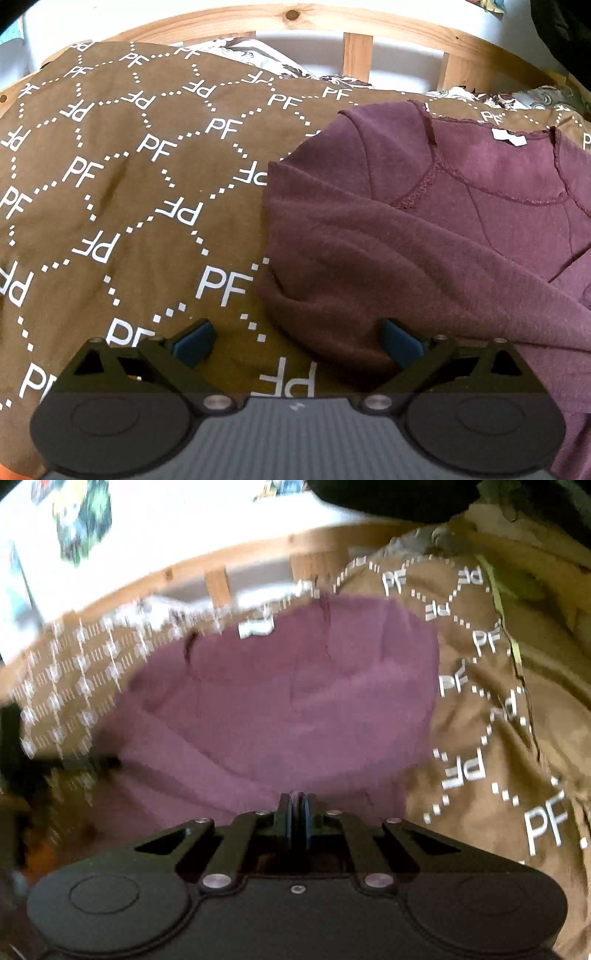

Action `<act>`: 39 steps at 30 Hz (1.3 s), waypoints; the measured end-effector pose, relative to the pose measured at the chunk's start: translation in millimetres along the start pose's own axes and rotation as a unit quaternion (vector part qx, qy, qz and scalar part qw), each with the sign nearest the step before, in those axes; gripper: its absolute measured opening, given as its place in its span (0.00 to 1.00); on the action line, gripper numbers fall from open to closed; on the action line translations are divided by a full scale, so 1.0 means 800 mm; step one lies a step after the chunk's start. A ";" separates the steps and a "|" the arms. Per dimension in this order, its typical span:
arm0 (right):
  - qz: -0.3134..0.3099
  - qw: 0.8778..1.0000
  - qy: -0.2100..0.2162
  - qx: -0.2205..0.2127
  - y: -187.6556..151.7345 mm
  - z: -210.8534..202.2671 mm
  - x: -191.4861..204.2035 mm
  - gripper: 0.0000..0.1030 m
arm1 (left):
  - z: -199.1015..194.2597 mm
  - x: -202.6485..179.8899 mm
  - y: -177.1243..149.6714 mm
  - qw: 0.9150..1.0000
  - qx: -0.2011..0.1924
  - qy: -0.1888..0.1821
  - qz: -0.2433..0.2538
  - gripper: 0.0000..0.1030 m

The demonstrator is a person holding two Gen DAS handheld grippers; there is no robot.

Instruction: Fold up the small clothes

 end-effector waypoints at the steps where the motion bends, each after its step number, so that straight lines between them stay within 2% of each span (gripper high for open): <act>1: 0.004 1.000 -0.003 -0.002 -0.003 0.002 0.000 0.06 | -0.001 0.000 0.001 1.000 0.000 -0.002 0.000 0.97; 4: 0.012 1.000 -0.005 -0.009 -0.002 0.007 -0.003 0.07 | -0.010 0.004 0.003 1.000 -0.002 -0.013 -0.003 0.97; 5: 0.006 1.000 -0.005 -0.007 0.000 0.009 -0.001 0.10 | -0.013 0.004 0.003 1.000 -0.004 -0.021 -0.005 0.97; 6: -0.002 1.000 -0.005 -0.005 -0.001 0.008 0.002 0.19 | -0.018 0.003 0.001 0.999 -0.004 -0.031 -0.007 0.97; 10: -0.037 0.999 0.004 -0.014 -0.004 0.002 0.017 0.37 | -0.030 -0.012 -0.005 0.998 -0.003 -0.062 0.006 0.98; 12: -0.053 0.998 0.008 -0.014 -0.010 -0.001 0.023 0.52 | -0.034 -0.021 -0.010 0.997 0.001 -0.070 0.024 0.98; 14: -0.077 0.997 0.005 -0.009 -0.016 -0.001 0.030 0.55 | -0.037 -0.030 -0.018 0.997 0.006 -0.067 0.047 0.99; 16: -0.113 0.994 -0.011 0.003 -0.026 0.002 0.034 0.56 | -0.041 -0.035 -0.029 0.996 0.015 -0.049 0.080 0.99; 18: -0.140 0.990 -0.028 0.010 -0.036 0.004 0.035 0.57 | -0.050 -0.033 -0.039 0.994 0.005 -0.040 0.103 0.99; 22: -0.156 0.987 -0.041 0.006 -0.051 -0.004 0.027 0.62 | -0.066 -0.022 -0.050 0.994 0.008 -0.027 0.102 0.99; 26: -0.142 0.989 -0.037 -0.005 -0.057 -0.016 0.023 0.71 | -0.087 -0.005 -0.063 0.997 0.020 -0.021 0.078 0.99; 28: -0.127 0.991 -0.029 -0.013 -0.058 -0.025 0.020 0.76 | -0.105 0.003 -0.066 0.997 0.016 -0.042 0.058 0.99; 30: -0.111 0.993 -0.019 -0.027 -0.061 -0.038 0.019 0.88 | -0.127 0.011 -0.069 0.997 0.004 -0.065 0.040 0.99; 32: -0.102 0.994 -0.013 -0.039 -0.063 -0.052 0.019 0.95 | -0.142 0.013 -0.071 0.995 -0.004 -0.090 0.035 0.99; 34: -0.101 0.994 -0.008 -0.043 -0.067 -0.065 0.020 0.97 | -0.155 0.009 -0.075 0.992 -0.002 -0.118 0.036 0.99; 36: -0.105 0.994 -0.011 -0.039 -0.072 -0.078 0.022 0.98 | -0.161 0.003 -0.079 0.988 0.011 -0.146 0.040 0.92; 39: -0.107 0.993 -0.020 -0.040 -0.081 -0.103 0.023 0.99 | -0.171 -0.006 -0.091 0.984 0.039 -0.162 0.057 0.87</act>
Point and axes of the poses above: each gripper's, at about its wrist camera, not at the fingertips, and z roughly the way its jaws point, x to its left, y to its top, the point moved 1 cm from there along z, roughly the way its jaws point, and after that the axes turned 12 degrees about -x, right-handed, at the moved point
